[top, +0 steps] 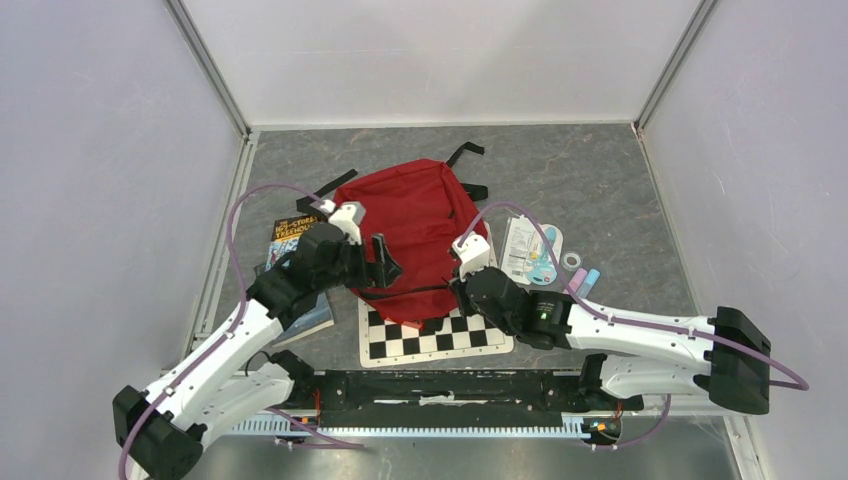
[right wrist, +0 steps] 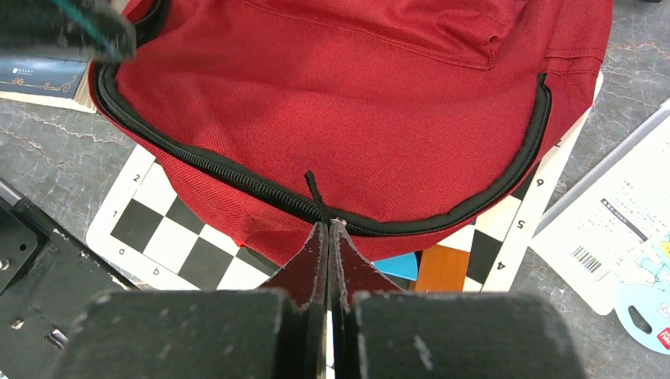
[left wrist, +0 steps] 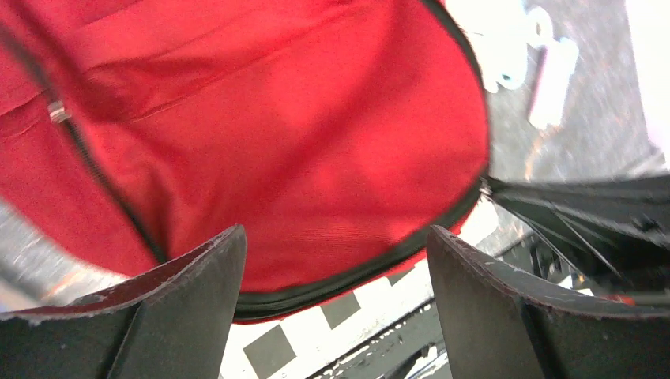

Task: Pack the student bag
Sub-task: Unzip the student bag at the center of the board.

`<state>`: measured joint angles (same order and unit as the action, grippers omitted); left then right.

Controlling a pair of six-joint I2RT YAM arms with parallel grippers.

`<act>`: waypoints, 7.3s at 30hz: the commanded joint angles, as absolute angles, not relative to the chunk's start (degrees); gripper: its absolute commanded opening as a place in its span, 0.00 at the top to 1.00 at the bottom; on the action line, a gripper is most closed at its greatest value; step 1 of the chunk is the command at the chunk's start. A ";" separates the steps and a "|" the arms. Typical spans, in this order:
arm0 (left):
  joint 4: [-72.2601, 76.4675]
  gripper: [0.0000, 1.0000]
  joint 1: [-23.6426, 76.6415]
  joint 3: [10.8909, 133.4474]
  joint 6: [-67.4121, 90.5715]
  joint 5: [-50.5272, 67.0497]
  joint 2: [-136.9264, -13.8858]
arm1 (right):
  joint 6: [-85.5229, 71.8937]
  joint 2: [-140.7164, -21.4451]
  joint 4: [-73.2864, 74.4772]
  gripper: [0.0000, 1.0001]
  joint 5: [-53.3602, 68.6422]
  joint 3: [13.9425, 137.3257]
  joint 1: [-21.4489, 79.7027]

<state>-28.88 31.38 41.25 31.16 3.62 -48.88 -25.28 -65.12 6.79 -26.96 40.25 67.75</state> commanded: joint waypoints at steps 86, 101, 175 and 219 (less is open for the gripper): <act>-13.50 0.98 58.53 32.49 20.16 -8.17 -53.72 | -13.08 -80.76 0.46 1.00 -27.10 46.86 43.48; -16.01 0.84 58.49 36.34 22.08 -11.00 -55.13 | -11.21 -77.93 4.00 0.77 -19.85 49.10 42.76; -23.37 0.98 47.11 65.85 4.22 5.08 -75.85 | -40.37 -54.12 -9.12 0.02 -11.99 29.42 47.05; -21.66 0.15 47.08 53.85 7.07 -6.72 -64.45 | 2.45 -71.94 -14.89 1.00 -14.41 44.40 50.17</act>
